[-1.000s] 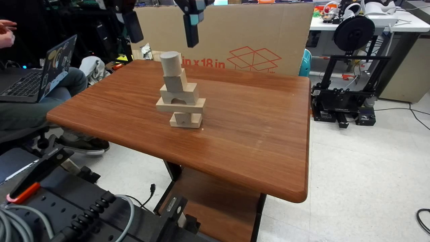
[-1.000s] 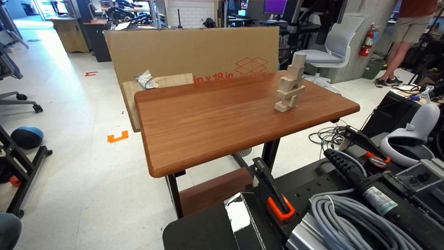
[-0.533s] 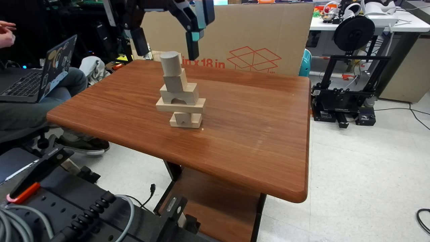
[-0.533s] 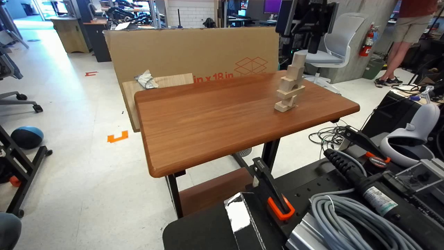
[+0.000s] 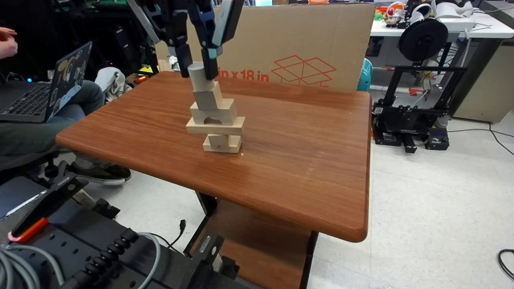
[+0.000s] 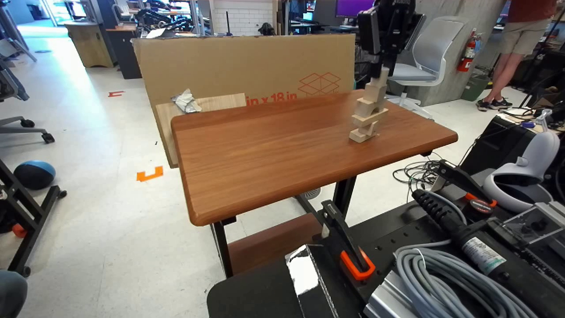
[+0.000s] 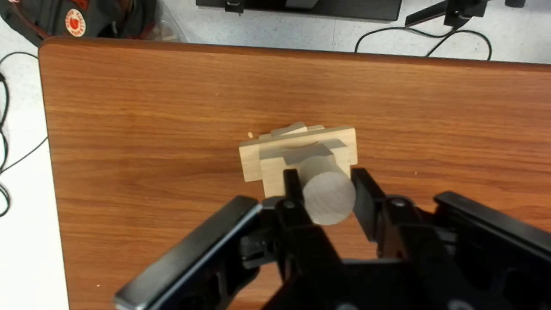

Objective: Pick up the cylindrical block and put it on the table

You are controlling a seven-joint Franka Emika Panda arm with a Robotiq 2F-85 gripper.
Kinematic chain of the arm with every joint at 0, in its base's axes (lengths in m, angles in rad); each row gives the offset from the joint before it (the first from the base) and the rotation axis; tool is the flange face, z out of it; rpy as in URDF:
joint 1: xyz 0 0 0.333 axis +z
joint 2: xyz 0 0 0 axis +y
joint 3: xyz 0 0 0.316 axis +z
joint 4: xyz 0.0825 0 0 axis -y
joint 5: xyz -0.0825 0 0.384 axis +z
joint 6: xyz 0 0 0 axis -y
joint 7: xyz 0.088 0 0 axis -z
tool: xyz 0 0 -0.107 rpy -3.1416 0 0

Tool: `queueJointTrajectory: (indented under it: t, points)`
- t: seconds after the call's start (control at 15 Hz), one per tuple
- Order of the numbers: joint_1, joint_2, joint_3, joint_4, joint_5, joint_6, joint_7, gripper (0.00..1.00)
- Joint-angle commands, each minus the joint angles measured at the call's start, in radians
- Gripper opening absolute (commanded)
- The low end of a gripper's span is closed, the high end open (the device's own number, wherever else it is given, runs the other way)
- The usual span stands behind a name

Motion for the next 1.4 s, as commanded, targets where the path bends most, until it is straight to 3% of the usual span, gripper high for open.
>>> queueJointTrajectory:
  t: [0.0, 0.47, 0.87, 1.33]
  points:
    - [-0.015, -0.02, 0.005, 0.029, 0.007, -0.089, -0.018, 0.08]
    - [-0.052, -0.026, -0.021, 0.131, 0.029, -0.202, -0.023, 0.08]
    - [-0.102, 0.091, -0.058, 0.279, 0.045, -0.17, -0.014, 0.08]
    - [-0.158, 0.31, -0.063, 0.479, 0.067, -0.161, 0.004, 0.08]
